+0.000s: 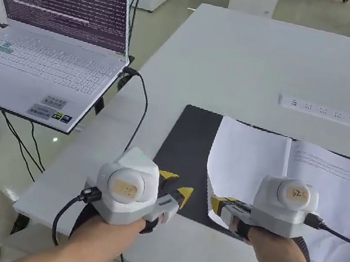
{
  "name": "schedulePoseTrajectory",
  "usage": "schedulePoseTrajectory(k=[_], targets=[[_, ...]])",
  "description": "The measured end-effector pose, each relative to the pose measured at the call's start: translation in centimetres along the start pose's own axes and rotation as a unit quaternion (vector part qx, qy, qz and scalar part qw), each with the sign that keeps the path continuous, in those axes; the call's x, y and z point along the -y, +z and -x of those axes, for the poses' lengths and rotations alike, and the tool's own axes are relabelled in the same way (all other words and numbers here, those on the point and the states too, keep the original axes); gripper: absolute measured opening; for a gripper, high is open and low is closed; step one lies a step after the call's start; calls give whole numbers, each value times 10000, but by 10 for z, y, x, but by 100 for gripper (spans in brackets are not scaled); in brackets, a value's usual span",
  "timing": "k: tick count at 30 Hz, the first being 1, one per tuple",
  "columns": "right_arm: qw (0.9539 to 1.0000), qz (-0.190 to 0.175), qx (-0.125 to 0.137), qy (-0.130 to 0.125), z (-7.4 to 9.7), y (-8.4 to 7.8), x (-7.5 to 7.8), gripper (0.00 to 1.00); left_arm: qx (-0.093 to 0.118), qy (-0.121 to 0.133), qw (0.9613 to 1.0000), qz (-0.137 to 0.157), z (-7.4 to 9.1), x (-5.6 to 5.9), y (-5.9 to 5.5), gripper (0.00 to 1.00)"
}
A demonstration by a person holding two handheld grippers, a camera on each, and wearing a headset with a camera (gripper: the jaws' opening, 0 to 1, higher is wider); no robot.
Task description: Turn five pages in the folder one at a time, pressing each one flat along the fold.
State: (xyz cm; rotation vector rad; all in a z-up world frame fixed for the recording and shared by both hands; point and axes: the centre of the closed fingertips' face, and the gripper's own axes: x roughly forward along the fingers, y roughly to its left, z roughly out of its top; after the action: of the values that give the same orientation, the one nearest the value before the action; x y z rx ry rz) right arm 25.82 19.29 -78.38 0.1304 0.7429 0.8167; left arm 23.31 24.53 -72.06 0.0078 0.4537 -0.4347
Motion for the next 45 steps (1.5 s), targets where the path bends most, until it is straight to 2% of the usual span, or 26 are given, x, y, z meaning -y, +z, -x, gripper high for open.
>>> schedulePoseTrajectory(k=[15,24,30,33,36,39,45], targets=[[9997,-22,-263,6,-24,-14,-1,0,-171,18,9998,27,0,-7,-16,17],[9994,-145,-298,110,-26,-18,-8,3,-309,40,9995,27,-5,-12,-26,16],[9991,-254,-289,197,-28,-20,-7,5,-387,51,9992,3,-9,-14,-32,16],[9989,-343,-151,278,-21,-15,-12,8,-421,39,9991,-19,-11,-14,-34,16],[9987,-422,-28,296,-13,-9,-10,8,-453,-5,9990,-40,-16,-13,-36,16],[9983,-520,152,226,-4,-1,-2,8,-482,-76,9988,-73,-23,-9,-38,16],[9965,-706,455,25,15,14,23,6,-689,-315,9968,-267,-42,3,-48,15]])
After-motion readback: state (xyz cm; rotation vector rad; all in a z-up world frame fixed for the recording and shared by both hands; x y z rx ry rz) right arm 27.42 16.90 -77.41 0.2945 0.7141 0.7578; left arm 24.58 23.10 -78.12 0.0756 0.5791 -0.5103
